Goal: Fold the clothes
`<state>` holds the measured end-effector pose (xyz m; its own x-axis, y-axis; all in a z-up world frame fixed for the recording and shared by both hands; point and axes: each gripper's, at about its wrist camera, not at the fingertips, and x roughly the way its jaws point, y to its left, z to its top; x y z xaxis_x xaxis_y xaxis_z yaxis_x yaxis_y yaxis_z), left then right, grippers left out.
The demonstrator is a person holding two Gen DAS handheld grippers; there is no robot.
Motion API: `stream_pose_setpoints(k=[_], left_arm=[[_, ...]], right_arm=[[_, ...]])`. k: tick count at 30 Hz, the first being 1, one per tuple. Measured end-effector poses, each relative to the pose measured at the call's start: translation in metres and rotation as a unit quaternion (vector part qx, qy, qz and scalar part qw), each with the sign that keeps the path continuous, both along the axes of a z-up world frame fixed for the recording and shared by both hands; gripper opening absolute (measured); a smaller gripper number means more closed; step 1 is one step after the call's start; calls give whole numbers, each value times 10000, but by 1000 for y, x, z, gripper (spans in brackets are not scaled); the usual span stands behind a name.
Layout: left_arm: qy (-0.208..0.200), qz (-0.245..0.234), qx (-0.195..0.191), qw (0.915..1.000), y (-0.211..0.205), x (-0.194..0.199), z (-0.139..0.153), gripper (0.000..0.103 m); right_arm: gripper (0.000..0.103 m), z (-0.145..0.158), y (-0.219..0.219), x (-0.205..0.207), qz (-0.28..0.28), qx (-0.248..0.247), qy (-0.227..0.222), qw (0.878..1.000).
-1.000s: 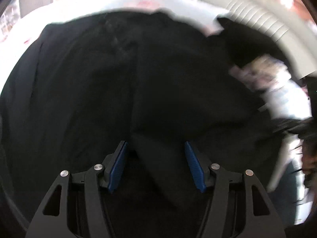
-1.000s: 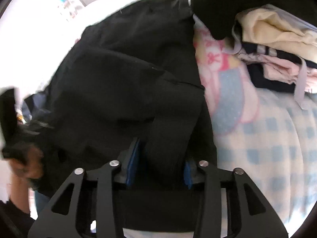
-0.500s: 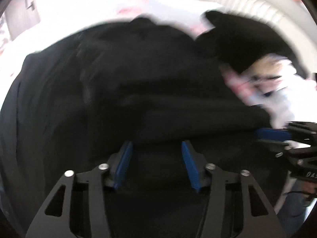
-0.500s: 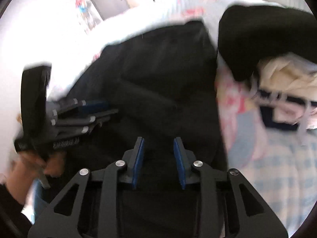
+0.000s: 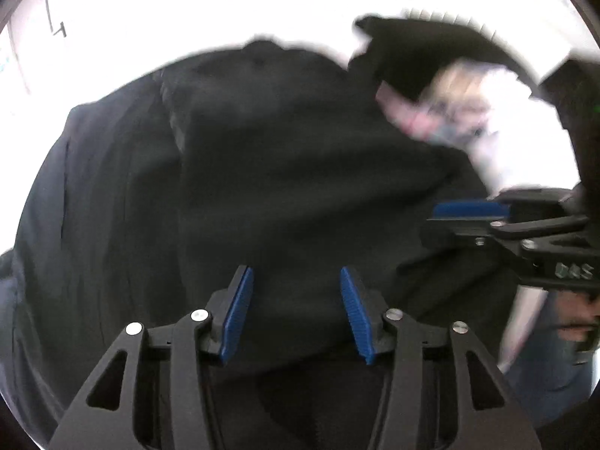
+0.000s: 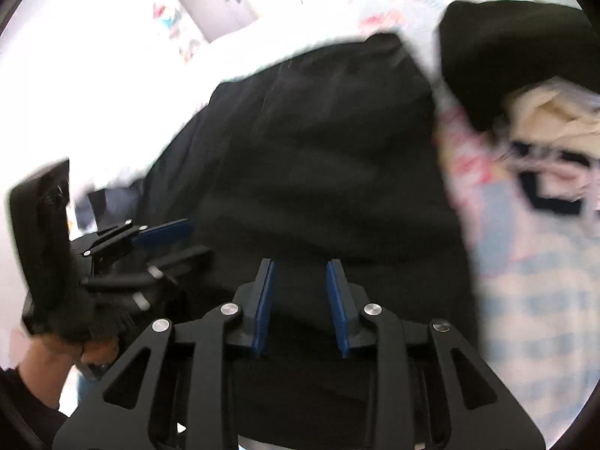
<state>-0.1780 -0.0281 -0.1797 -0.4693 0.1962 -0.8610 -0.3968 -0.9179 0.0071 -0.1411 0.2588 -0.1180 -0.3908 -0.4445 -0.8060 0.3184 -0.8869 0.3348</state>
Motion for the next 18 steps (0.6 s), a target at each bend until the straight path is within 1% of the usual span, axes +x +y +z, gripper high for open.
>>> stream_pose_setpoints(k=[1, 2, 3, 5, 6, 7, 8, 10, 12, 13, 14, 15, 16, 18], left_arm=[[-46, 154, 4, 9999, -11, 1, -1, 52], [-74, 322, 19, 9995, -24, 3, 0, 52], [-103, 490, 35, 9987, -37, 4, 2, 52], [-129, 660, 149, 9976, -55, 8, 9, 51], [-138, 726, 215, 9970, -63, 11, 13, 50], [-148, 792, 281, 9964, -71, 13, 17, 50], [-98, 790, 433, 9959, -73, 17, 22, 50], [60, 693, 808, 9943, -71, 28, 36, 50], [68, 569, 1114, 9921, -63, 38, 41, 51], [26, 531, 1221, 9911, -59, 39, 41, 51], [-53, 497, 1253, 9909, -55, 42, 37, 51], [-111, 465, 1203, 9916, -52, 45, 32, 51], [-155, 426, 1004, 9939, -51, 49, 25, 51], [-203, 404, 464, 9979, -55, 59, 10, 51]], right_arm=[[21, -12, -4, 1, 14, 228, -90, 9997], [18, -17, -1, 2, -18, 262, -106, 9996], [12, -18, 6, 4, -104, 196, -112, 9997], [11, -10, 17, 10, -246, 193, -32, 9995], [13, -5, 22, 12, -315, 198, 12, 9993], [18, 0, 27, 15, -384, 203, 56, 9990], [20, 4, 28, 19, -403, 207, 133, 9989], [36, 16, 24, 31, -412, 172, 334, 9984], [38, 25, 23, 42, -297, -12, 353, 9989], [38, 30, 22, 47, -235, -108, 354, 9990], [38, 27, 19, 52, -157, -153, 291, 9993], [38, 23, 15, 57, -75, -190, 218, 9996], [38, 14, 11, 63, 12, -48, 82, 10000], [37, -6, 5, 73, 190, 297, -211, 9992]])
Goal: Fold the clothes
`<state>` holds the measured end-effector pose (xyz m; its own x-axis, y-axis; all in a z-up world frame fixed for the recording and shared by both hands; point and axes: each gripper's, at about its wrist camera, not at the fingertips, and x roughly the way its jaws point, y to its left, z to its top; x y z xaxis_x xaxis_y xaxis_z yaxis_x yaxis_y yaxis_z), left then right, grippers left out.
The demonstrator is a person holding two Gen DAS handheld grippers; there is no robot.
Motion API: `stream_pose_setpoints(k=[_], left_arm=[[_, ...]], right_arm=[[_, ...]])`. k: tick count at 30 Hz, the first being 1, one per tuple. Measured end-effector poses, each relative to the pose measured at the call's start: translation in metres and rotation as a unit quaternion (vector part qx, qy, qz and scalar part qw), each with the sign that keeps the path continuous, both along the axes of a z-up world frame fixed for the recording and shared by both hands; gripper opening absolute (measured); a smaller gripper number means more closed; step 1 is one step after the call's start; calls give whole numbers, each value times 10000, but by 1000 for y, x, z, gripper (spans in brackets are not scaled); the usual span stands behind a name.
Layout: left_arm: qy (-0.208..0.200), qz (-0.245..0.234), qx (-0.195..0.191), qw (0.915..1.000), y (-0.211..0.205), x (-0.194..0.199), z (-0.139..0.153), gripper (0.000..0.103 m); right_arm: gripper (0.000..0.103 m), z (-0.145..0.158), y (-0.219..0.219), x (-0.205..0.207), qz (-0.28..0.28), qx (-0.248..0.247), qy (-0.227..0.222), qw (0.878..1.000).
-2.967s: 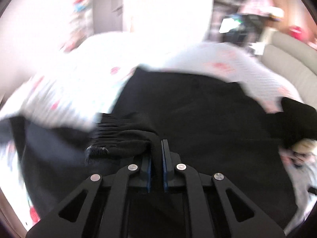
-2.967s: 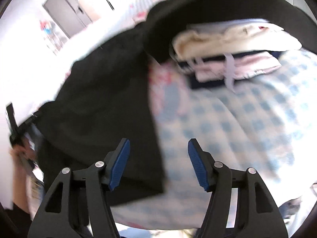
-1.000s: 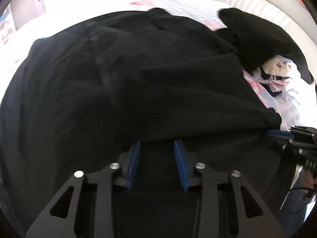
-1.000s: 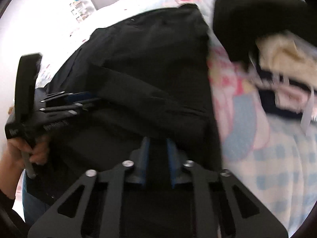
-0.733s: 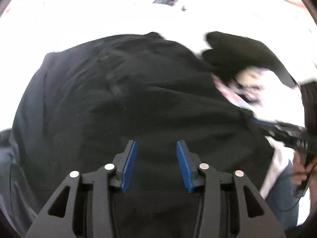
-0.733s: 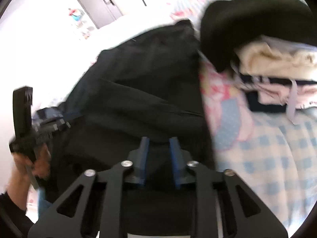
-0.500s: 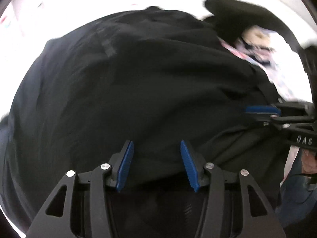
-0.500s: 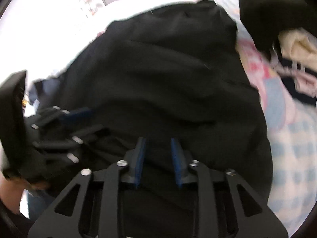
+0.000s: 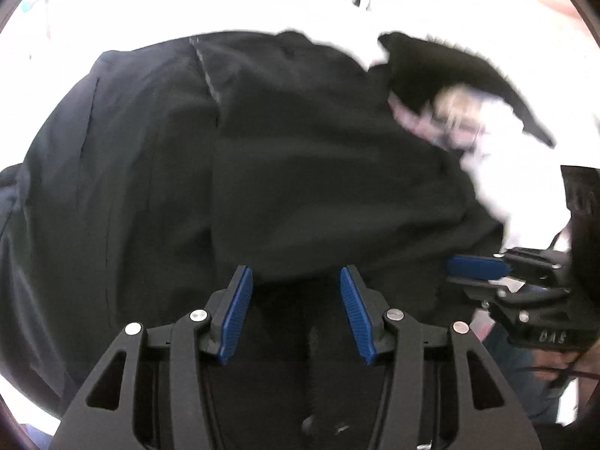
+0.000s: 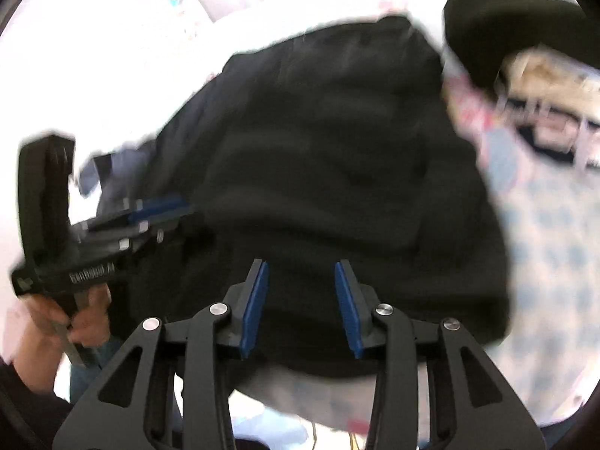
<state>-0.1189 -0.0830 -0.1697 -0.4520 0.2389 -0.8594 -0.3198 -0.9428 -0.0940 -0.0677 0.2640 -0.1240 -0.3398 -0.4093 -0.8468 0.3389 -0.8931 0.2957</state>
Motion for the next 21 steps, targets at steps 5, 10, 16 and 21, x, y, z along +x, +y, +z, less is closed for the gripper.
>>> stream_pose_setpoints(k=[5, 10, 16, 21], left_arm=[[-61, 435, 194, 9988, -53, 28, 8, 50], [-79, 524, 1287, 9903, -70, 49, 17, 55], [-392, 617, 1030, 9920, -72, 65, 8, 50], [-64, 847, 1443, 9859, -118, 85, 41, 52]], right_arm=[[36, -4, 30, 24, -402, 236, -128, 9988], [46, 21, 18, 31, -330, -49, 194, 9993], [50, -14, -30, 29, 156, 1001, -79, 9948], [51, 15, -20, 31, 42, 564, -43, 9984]])
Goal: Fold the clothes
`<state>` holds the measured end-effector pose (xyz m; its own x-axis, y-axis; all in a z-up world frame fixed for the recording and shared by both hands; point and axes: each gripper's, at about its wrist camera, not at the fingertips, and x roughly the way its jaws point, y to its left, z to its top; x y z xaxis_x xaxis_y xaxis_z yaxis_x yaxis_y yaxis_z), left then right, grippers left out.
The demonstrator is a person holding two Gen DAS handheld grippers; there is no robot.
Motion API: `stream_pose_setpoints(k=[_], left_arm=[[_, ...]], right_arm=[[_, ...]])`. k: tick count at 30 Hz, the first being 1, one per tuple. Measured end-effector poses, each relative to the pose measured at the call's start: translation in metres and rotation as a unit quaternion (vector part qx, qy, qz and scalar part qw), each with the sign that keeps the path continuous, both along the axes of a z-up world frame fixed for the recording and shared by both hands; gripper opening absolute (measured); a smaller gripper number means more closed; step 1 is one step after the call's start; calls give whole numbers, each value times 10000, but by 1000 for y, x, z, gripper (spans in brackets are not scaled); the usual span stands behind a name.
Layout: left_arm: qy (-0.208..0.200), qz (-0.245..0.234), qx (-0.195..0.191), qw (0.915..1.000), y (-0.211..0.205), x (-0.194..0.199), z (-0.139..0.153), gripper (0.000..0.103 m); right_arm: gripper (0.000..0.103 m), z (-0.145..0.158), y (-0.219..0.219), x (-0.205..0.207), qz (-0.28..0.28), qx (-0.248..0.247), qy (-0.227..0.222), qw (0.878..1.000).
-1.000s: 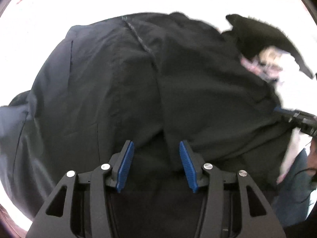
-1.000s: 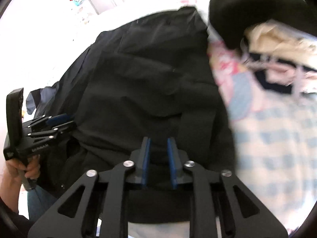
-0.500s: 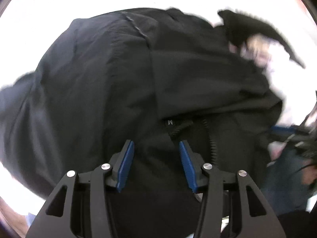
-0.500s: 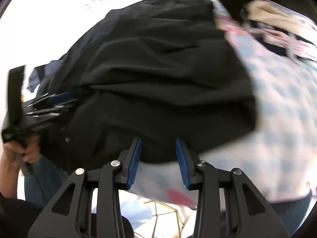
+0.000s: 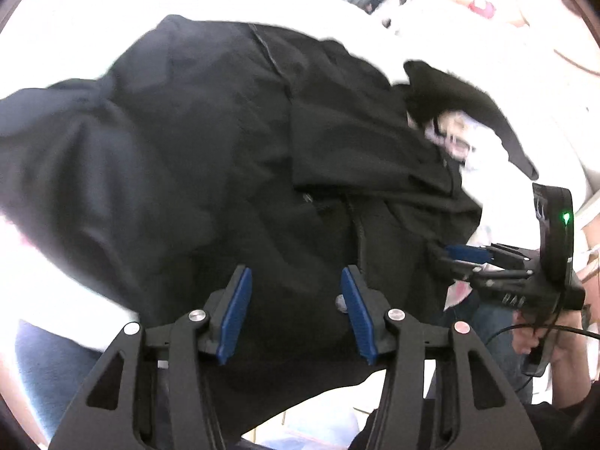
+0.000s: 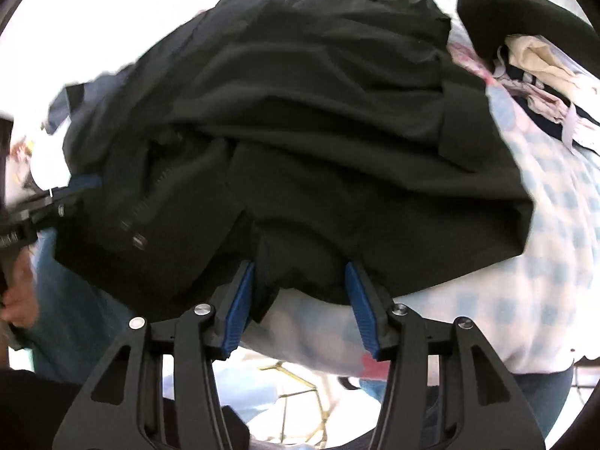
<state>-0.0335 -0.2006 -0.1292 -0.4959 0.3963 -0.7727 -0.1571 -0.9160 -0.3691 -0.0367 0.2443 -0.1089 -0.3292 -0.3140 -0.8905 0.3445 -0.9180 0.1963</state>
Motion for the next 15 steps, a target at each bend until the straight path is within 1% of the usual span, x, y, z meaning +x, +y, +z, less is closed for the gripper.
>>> stream_pose_setpoints(k=[2, 4, 7, 8, 10, 12, 15], left_arm=[[97, 373, 225, 9990, -29, -1, 10, 52], [106, 738, 321, 9967, -59, -3, 13, 52], [52, 1286, 503, 9904, -116, -1, 14, 52], [34, 1437, 570, 9880, -132, -1, 13, 52], [30, 1701, 496, 9842, -156, -5, 11, 52], [77, 1845, 355, 9822, -167, -14, 8, 50], [224, 1963, 318, 9798, -174, -27, 6, 50]], right_arm=[[51, 22, -4, -4, 53, -290, 205, 9994], [51, 39, -10, -10, 111, -575, 316, 9978], [52, 51, -30, -24, 378, -995, 191, 9941], [52, 53, -45, -26, 547, -1046, 158, 9929], [53, 58, -76, -29, 895, -1115, 107, 9897], [53, 58, -116, -39, 1217, -1045, 130, 9870], [53, 55, -174, -48, 1678, -1021, 138, 9804]])
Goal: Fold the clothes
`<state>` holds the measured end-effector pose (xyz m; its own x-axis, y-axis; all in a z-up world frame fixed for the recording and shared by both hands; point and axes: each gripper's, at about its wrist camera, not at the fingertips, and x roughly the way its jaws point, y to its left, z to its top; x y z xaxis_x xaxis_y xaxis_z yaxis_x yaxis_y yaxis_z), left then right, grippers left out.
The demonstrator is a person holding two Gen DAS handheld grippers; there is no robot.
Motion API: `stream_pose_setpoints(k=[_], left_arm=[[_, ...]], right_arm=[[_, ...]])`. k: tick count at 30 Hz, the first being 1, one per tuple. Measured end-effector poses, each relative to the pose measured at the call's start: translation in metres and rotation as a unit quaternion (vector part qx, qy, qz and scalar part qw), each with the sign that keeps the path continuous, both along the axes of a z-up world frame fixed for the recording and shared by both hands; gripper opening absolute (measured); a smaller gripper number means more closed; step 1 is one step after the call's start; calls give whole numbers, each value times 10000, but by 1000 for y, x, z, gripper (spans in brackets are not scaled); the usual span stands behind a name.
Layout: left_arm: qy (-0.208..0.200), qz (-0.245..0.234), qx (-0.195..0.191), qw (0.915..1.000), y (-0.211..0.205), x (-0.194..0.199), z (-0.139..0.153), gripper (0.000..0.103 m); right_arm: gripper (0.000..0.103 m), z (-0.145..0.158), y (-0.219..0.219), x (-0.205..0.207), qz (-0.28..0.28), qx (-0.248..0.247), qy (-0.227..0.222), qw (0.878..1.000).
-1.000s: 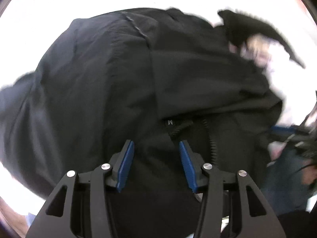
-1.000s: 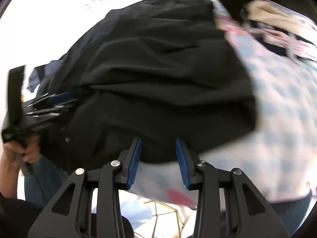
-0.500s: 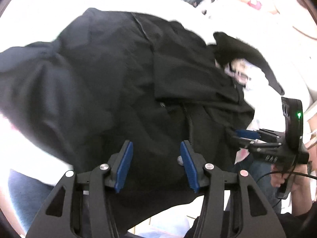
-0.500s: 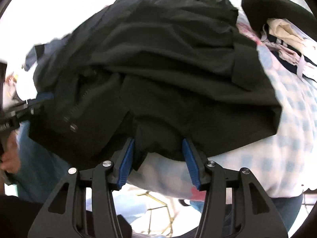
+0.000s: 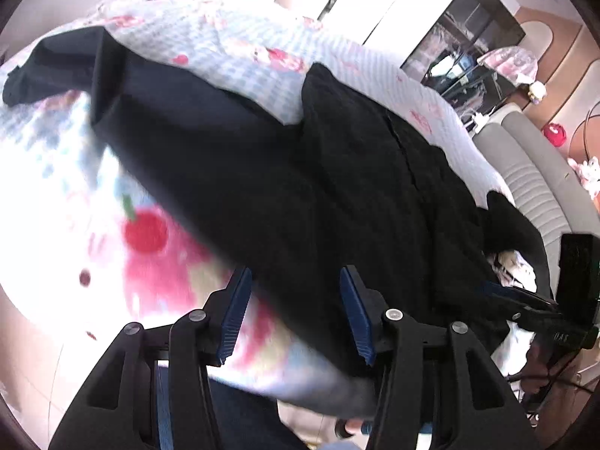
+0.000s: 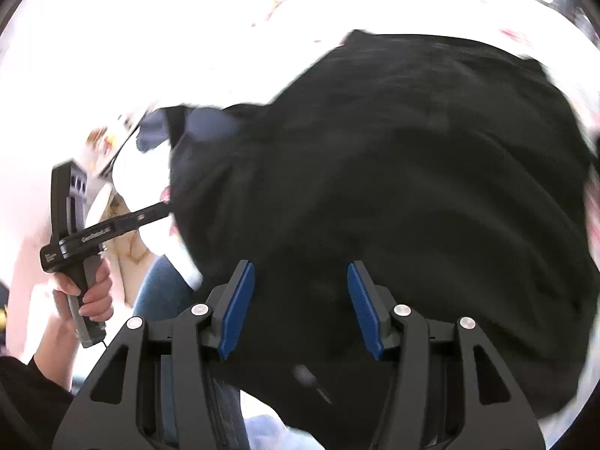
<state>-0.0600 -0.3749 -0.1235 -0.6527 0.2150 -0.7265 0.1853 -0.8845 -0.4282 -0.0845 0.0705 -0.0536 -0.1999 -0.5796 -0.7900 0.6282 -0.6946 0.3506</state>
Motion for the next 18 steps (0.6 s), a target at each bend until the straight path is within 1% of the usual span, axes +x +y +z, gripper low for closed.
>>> stream_pose_setpoints(k=[2, 4, 6, 10, 12, 15, 18], left_arm=[[-35, 103, 27, 9999, -8, -7, -3, 50], [-65, 214, 134, 9997, -20, -10, -7, 50], [-83, 294, 209, 9993, -33, -10, -12, 51], [-156, 430, 289, 9985, -56, -17, -25, 52], [-69, 543, 308, 9980, -73, -21, -24, 52], [95, 895, 307, 9955, -119, -32, -16, 54], [132, 1452, 685, 9869, -186, -57, -8, 59]], right_arm=[[53, -7, -43, -4, 245, 70, -18, 9997], [53, -19, -73, -8, 331, 172, -78, 9993], [53, -29, -88, -11, 349, 131, -249, 9990], [53, -45, -105, -19, 228, 250, -340, 9988], [53, -51, -112, -24, 164, 382, -344, 9985], [53, -48, -114, -29, 135, 301, -460, 9984], [54, -43, -122, -39, 203, 386, -415, 9982]])
